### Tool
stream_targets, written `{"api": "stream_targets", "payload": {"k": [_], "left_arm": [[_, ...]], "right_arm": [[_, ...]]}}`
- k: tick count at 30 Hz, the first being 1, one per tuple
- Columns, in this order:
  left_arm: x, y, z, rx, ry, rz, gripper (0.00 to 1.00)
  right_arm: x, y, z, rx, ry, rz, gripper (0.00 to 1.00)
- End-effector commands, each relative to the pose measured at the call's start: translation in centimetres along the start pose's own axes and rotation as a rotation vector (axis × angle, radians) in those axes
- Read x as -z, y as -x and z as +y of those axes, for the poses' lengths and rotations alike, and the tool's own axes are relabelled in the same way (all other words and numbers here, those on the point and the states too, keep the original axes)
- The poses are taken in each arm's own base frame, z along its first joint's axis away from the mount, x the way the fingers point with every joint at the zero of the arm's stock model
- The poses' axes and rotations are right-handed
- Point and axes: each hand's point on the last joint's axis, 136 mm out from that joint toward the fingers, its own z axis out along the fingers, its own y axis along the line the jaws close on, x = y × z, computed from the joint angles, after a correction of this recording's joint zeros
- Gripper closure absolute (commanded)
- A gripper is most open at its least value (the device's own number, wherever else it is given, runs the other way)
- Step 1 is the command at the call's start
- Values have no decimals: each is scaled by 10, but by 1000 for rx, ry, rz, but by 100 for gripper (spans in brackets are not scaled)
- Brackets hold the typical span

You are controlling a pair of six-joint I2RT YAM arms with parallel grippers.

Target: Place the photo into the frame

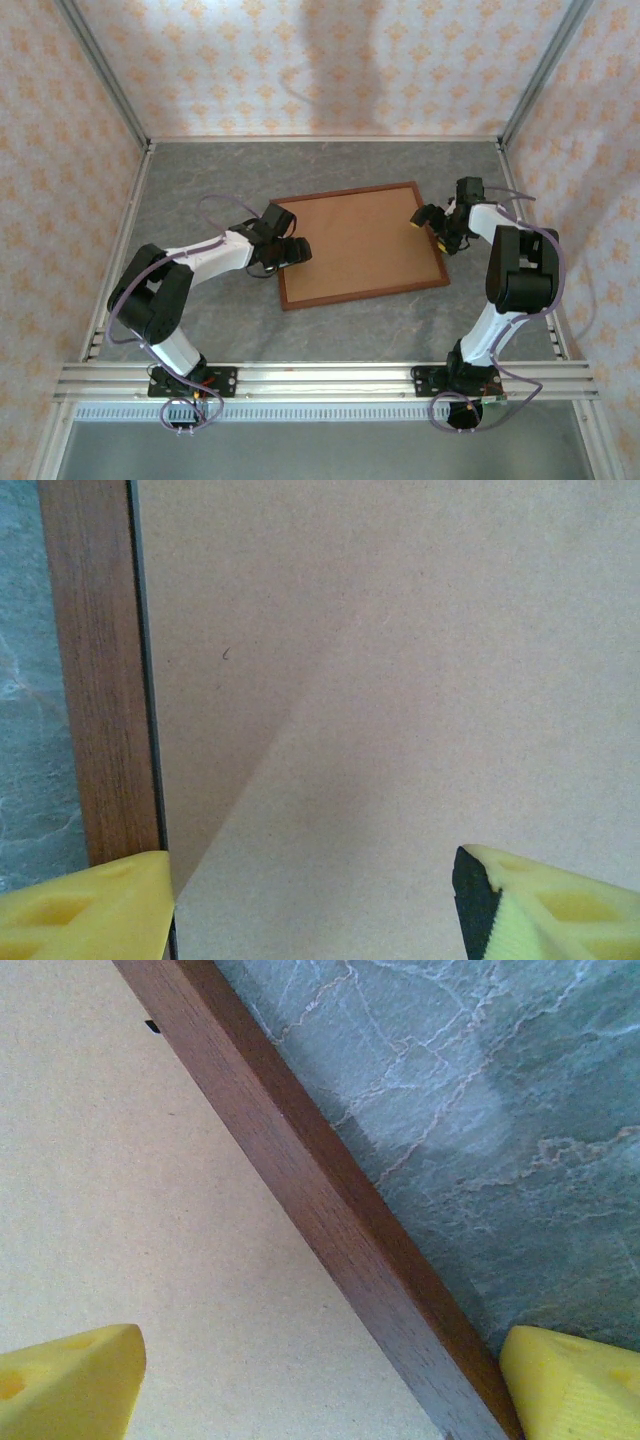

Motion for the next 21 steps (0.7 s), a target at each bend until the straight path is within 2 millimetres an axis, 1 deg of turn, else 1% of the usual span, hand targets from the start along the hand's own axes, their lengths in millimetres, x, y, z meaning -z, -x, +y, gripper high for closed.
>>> {"api": "stream_targets", "payload": {"k": [1,12,21], "left_arm": [[6,-1,-51,24,-263,26,30],[25,8,-69,107,-440,2,31],[40,14,-78,137,-557,-23,31]], "right_arm": [[-15,-28,-6,-32,-18,109,8],[-14,-28,-4,-41,-8,108,7],[-15,-30,-6,-41,-16,111,7]]}}
